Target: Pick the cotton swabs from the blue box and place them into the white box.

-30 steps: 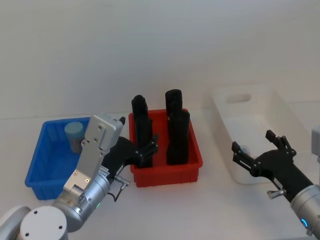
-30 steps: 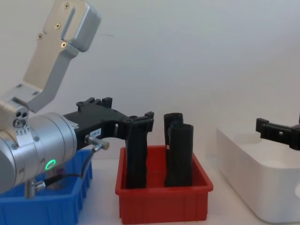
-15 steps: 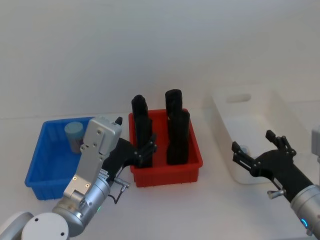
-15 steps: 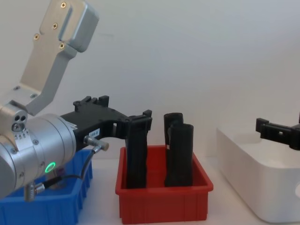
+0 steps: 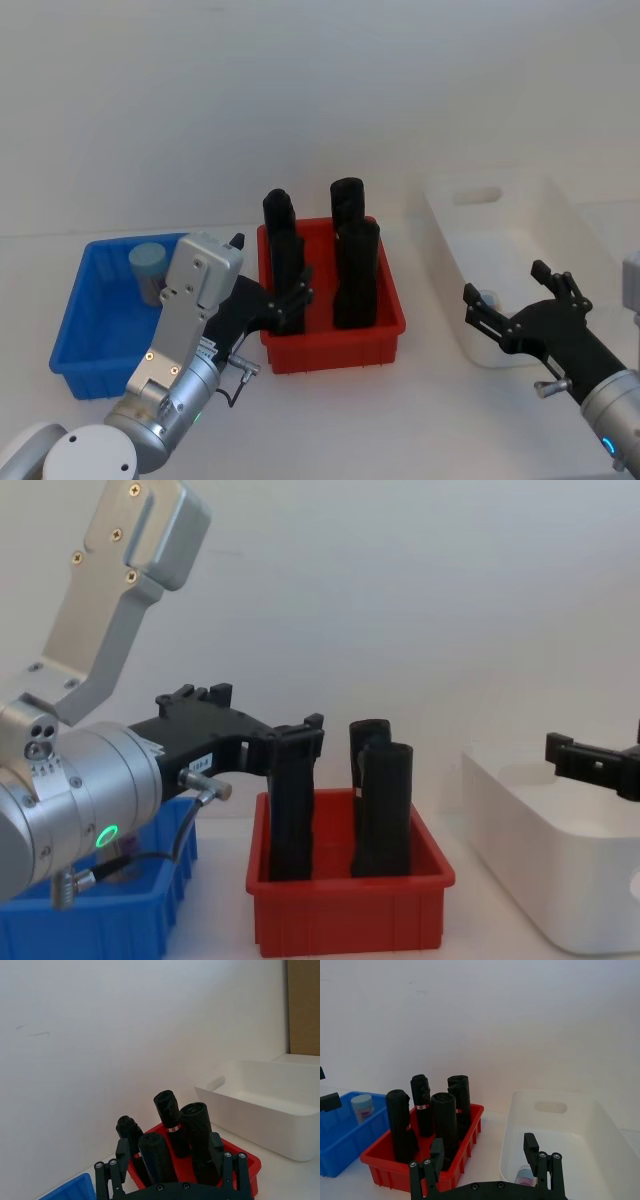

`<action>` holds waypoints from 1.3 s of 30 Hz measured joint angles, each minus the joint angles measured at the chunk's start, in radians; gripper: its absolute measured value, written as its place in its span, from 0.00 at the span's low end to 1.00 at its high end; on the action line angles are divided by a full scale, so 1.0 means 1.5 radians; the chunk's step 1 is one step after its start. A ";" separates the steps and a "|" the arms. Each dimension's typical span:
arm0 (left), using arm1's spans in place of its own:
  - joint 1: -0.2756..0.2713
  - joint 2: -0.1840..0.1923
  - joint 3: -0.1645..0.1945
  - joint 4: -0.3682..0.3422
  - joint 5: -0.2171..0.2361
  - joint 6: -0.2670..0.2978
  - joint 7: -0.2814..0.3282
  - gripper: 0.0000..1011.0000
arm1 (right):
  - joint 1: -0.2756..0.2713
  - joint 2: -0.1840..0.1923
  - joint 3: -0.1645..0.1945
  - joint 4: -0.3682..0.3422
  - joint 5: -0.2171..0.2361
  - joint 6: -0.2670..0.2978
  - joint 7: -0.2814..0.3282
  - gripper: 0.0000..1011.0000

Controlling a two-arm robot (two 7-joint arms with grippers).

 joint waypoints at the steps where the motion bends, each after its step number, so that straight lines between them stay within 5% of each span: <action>1: 0.000 0.000 0.000 0.000 0.000 0.000 0.000 0.99 | 0.000 0.000 0.000 0.001 -0.001 0.000 0.000 0.99; 18: 0.000 0.000 0.000 0.000 0.000 0.000 0.000 0.99 | 0.058 -0.020 -0.003 0.075 -0.053 0.003 0.040 0.99; 39: 0.000 0.000 0.000 0.000 0.000 0.000 0.000 0.99 | 0.243 -0.094 -0.021 0.324 -0.099 -0.059 0.181 0.99</action>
